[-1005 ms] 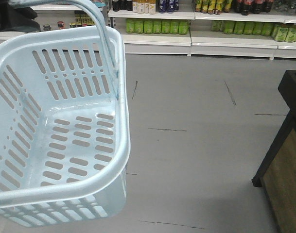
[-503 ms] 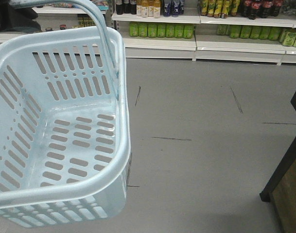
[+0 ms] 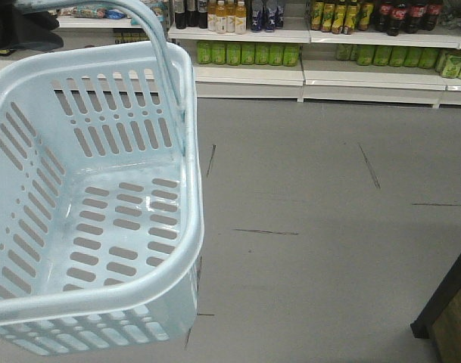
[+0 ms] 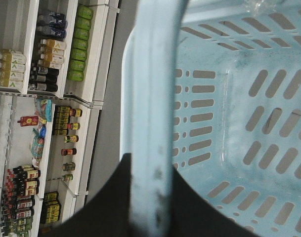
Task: Pick three apples into basket with both arms
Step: 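Drive the base along the aisle carrying the basket in the left gripper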
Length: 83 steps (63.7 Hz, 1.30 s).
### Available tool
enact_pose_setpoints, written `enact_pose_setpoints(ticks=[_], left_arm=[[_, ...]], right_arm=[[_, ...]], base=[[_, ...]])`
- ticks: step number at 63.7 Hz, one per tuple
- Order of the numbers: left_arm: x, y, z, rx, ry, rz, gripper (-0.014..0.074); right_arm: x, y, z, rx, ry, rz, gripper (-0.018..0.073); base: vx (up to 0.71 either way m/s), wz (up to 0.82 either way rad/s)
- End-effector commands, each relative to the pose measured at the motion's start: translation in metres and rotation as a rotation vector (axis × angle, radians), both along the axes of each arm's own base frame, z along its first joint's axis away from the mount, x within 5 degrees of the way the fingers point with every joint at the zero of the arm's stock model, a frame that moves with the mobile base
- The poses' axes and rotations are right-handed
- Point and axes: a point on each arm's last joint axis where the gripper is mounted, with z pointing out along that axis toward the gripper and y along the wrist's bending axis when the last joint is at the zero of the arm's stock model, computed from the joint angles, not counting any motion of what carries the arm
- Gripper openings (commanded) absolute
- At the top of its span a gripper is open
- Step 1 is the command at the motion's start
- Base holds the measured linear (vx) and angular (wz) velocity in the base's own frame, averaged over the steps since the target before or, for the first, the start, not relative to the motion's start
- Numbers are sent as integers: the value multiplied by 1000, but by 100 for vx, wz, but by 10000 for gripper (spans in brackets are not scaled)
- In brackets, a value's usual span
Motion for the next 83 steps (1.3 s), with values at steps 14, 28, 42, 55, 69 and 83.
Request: enact_pose_setpoints(ticks=[14,28,42,55,69,83], left_arm=[[-9,8,18,-59,-92,0,-6],[-9,8,18,-59,-92,0,-6],[-9,8,18,-59,-92,0,-6],[-9,8,18,-59,-92,0,-6],[-9,8,18,-59,-92,0,-6],[-9,8,18,-59,-92,0,-6]], right_arm=[[0,0,4,-5,-79,-5,-8],[0,0,4,-5,-79,-5,-8],[0,0,4,-5,-79,-5,-8],[0,0,4,-5,-79,-5,-8],[0,0,4,-5,-79,-5,-8],[0,0,4,-5,-79,-5,-8]], base=[[20,-3],[19,-4],[16,-4],[13,-3],[10,0],[8,0]])
